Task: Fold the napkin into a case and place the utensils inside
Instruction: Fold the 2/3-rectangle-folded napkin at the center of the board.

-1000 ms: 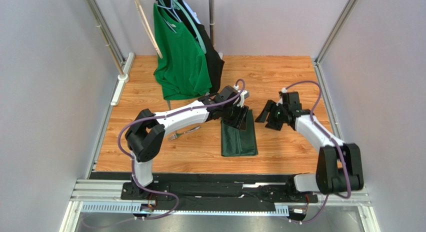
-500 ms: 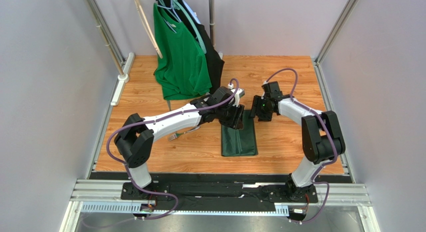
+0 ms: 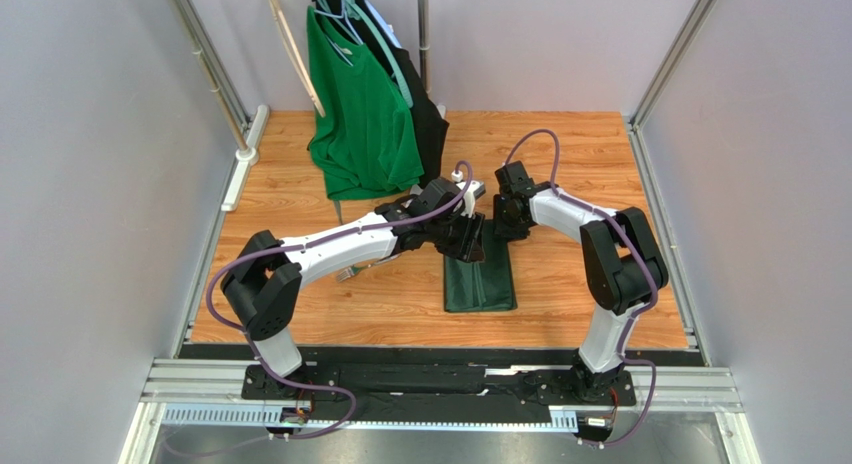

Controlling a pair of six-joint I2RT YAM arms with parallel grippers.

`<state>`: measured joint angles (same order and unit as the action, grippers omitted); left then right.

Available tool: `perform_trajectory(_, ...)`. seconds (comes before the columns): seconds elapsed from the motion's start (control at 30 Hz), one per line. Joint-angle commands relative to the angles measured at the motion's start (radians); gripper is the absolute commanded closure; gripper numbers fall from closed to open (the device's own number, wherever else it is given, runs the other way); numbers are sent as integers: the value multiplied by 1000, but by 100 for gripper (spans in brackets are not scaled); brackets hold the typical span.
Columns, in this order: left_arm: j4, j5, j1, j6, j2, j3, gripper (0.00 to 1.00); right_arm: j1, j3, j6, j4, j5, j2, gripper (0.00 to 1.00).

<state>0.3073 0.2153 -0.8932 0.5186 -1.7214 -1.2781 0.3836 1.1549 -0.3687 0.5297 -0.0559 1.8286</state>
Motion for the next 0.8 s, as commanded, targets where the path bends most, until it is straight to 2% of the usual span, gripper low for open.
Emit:
perform_trajectory(0.0, -45, -1, 0, 18, 75, 42, 44, 34, -3, -22, 24, -64, 92, 71)
perform_trajectory(0.1, -97, -13, 0, 32, 86, 88, 39, 61, 15, -45, 44, -108, 106, 88)
perform_trajectory(0.13, -112, -14, 0, 38, 85, 108, 35, 69, 26, -50, 53, -119, 94, 91)
perform_trajectory(0.2, -160, -11, 0, 55, 69, 123, 32, 87, 66, -64, 102, -148, 74, 100)
perform_trajectory(0.3, -253, 2, 0, 104, 49, 160, 27, 101, 115, -97, 190, -167, 17, 100)
perform_trajectory(0.4, -301, 10, 0, 147, 19, 168, 23, 100, 176, -146, 279, -116, 0, 100)
perform_trajectory(0.63, -379, 22, -3, 144, -44, 144, 21, 101, 183, -268, 303, -88, -40, 100)
perform_trajectory(0.77, -372, -43, -18, 103, -47, 135, 20, 95, 184, -294, 302, -65, -38, 100)
